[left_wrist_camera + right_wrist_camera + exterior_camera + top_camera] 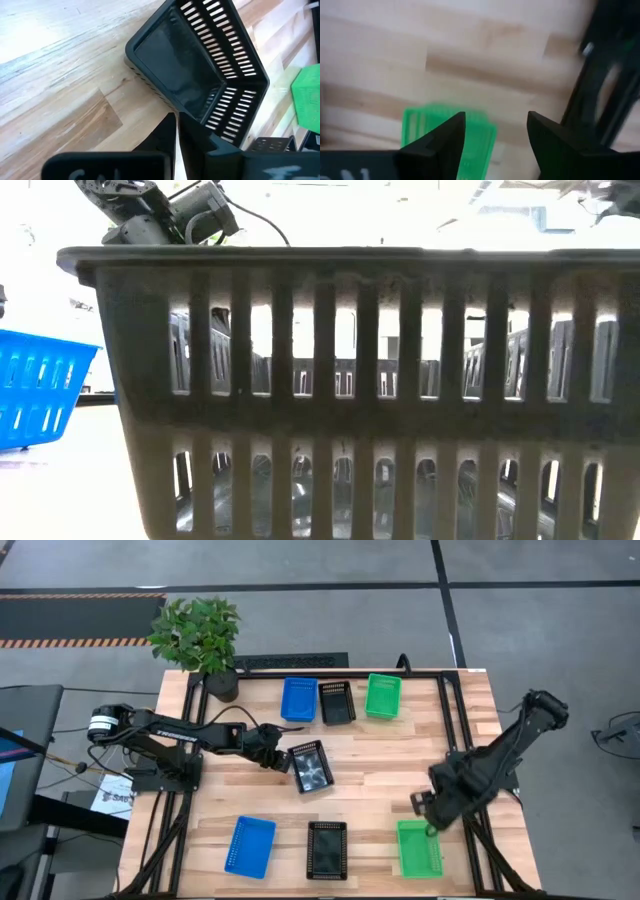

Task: Stack baskets by color
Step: Stack the bottom green bin on the stacked green bins

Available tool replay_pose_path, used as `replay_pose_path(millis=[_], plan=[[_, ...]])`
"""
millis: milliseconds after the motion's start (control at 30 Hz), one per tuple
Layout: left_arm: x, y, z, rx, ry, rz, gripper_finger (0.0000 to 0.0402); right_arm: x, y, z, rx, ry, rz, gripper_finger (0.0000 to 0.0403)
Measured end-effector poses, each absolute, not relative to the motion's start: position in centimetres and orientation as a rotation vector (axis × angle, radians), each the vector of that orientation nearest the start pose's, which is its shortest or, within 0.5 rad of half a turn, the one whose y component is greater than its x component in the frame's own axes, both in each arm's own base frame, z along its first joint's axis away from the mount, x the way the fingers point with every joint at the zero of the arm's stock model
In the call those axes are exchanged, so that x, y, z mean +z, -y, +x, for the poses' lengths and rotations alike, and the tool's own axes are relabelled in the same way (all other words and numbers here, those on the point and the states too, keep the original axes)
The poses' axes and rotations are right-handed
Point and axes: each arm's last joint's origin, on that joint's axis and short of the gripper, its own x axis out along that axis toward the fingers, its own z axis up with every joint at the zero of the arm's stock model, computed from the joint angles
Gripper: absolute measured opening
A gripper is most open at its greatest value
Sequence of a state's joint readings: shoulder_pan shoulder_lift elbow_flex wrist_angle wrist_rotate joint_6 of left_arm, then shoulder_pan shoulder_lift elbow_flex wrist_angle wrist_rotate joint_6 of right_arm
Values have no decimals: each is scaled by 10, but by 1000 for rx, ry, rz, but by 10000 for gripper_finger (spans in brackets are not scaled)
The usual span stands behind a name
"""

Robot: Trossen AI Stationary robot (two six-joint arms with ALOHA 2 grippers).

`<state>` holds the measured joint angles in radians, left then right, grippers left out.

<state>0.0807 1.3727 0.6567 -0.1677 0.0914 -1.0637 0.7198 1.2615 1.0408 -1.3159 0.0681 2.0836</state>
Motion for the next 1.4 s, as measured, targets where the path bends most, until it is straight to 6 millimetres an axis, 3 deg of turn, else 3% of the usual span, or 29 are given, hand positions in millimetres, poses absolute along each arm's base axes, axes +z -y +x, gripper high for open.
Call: replay_pose_path(millis=[267,533,1400], plan=[[172,-18,253,461,-805,-1072,31,225,-178,146,-997,-1237,1156,235],[172,-18,253,460,-806,-1074,41,204,-198,152,-1001,-1324,1147,233],[172,-17,253,461,-809,-1104,41,198,-201,143,-1077,-1388,1073,232]])
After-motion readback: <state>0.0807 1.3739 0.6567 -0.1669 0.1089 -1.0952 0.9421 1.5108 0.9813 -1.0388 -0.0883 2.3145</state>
